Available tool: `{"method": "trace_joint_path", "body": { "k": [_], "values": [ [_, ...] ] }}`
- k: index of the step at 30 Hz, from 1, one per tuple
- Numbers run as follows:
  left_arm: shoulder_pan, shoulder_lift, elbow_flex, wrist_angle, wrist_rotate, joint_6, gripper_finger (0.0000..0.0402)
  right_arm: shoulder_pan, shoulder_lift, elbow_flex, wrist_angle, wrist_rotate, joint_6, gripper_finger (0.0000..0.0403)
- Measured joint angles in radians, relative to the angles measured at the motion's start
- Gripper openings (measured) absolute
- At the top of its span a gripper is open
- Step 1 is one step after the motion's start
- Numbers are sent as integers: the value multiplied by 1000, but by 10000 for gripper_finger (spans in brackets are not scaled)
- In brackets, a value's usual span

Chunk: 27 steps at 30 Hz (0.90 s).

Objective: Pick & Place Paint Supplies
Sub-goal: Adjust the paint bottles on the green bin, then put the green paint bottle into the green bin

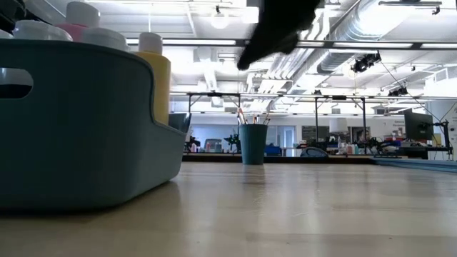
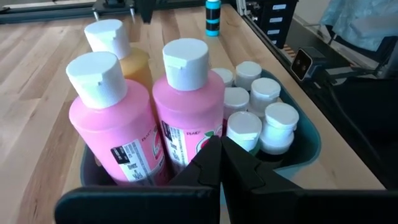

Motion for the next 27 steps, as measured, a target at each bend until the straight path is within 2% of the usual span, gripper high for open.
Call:
{"method": "trace_joint_path", "body": {
  "k": [8, 17, 19, 23, 27],
  "values": [
    [0, 0, 0, 5, -2, -3, 0, 135, -115, 0, -288, 124, 203, 2],
    [0, 0, 0, 20, -6, -1, 0, 271, -217, 0, -465, 98, 557, 2],
    [0, 0, 0, 20, -6, 0, 0, 289, -229, 0, -507, 63, 639, 2],
    [0, 0, 0, 20, -11, -3, 0, 313, -239, 0, -592, -79, 821, 2],
    [0, 0, 0, 20, -16, -3, 0, 341, -239, 0, -646, -172, 927, 2]
  ]
}}
